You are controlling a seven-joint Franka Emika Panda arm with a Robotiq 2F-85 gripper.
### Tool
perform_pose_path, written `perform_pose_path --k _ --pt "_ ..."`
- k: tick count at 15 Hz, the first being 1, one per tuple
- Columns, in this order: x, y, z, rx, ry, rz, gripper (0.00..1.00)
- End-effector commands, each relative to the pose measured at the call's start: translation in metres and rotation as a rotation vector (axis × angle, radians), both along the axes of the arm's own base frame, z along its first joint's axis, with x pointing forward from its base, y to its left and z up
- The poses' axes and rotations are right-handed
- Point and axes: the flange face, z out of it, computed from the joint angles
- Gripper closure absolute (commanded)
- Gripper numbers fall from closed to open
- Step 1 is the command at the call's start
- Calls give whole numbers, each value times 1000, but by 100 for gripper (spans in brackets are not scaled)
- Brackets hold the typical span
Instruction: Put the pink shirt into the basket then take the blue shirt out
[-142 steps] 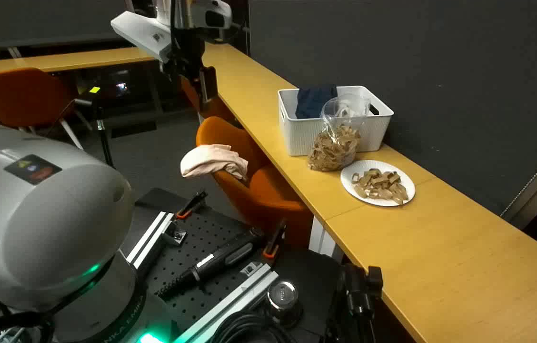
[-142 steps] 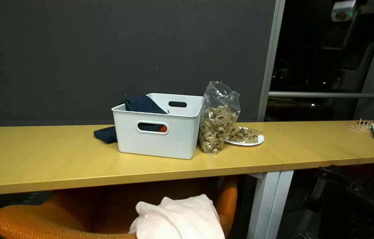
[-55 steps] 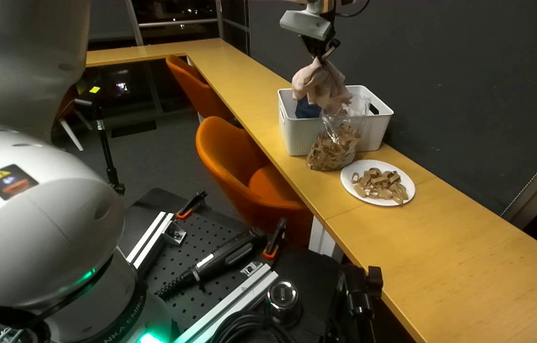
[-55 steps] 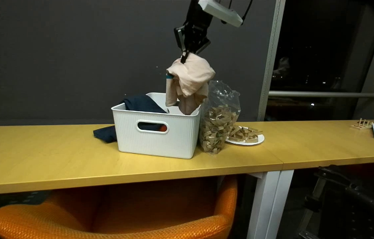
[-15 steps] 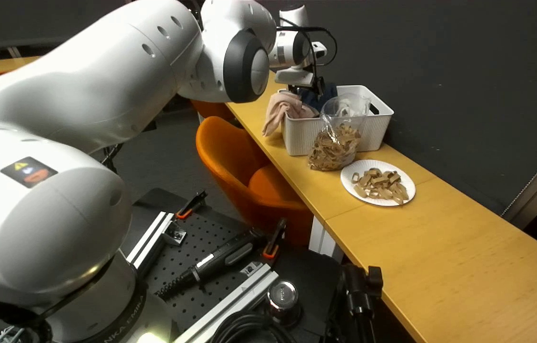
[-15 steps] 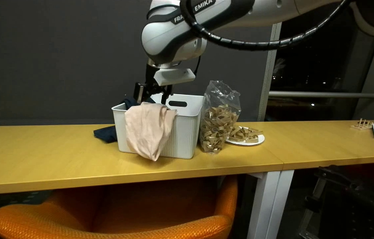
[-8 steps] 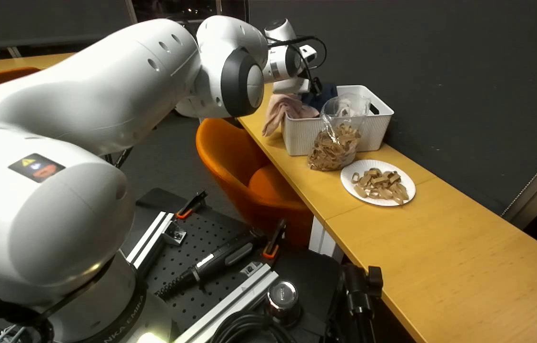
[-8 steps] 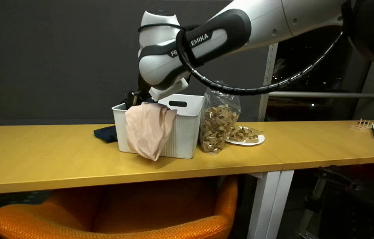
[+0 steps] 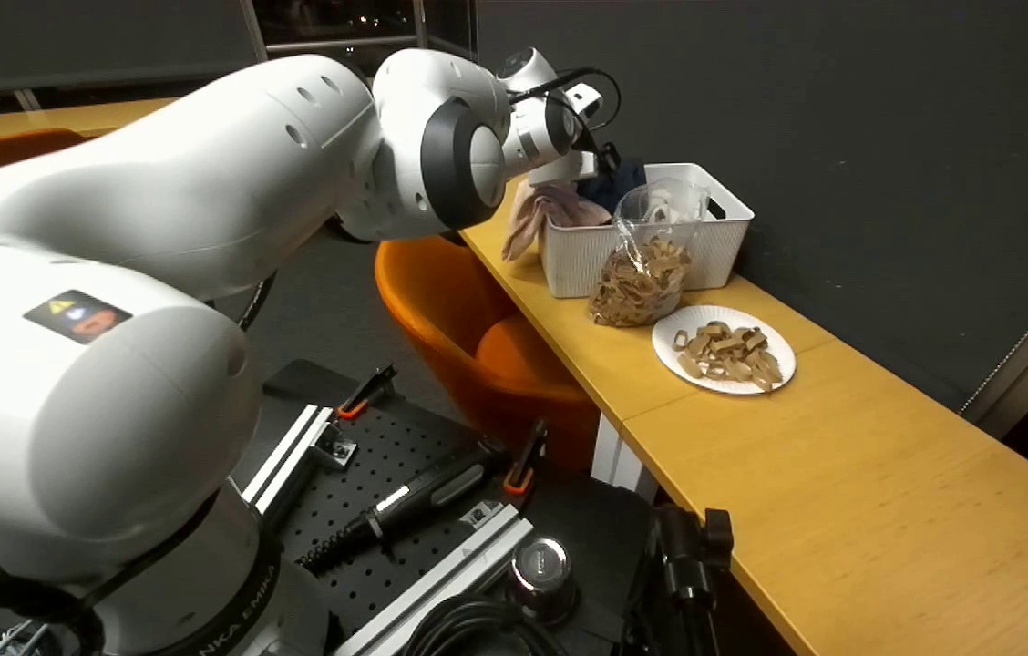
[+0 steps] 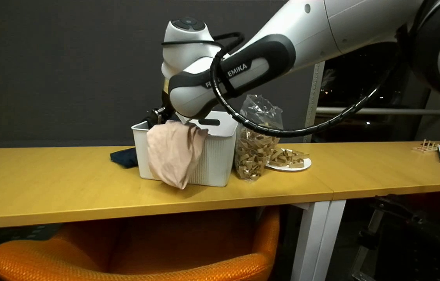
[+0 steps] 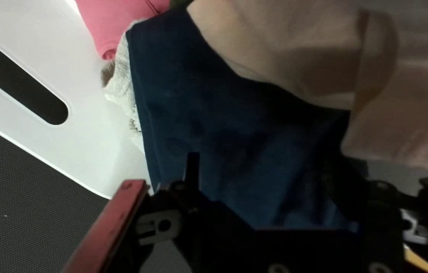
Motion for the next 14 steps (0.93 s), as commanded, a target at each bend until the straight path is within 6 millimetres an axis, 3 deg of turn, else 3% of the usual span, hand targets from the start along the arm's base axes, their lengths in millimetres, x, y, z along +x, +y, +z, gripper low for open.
perform_pose_path --k 1,7,8,9,10,14 --pt "1 2 1 -29 -58 0 50" --pt "0 14 4 -12 -66 -6 95" --pt "0 18 6 -5 -73 -2 52" --pt "0 23 10 11 -81 -1 56" --pt "0 26 14 28 -89 2 54" --pt "-1 39 17 92 -112 24 26"
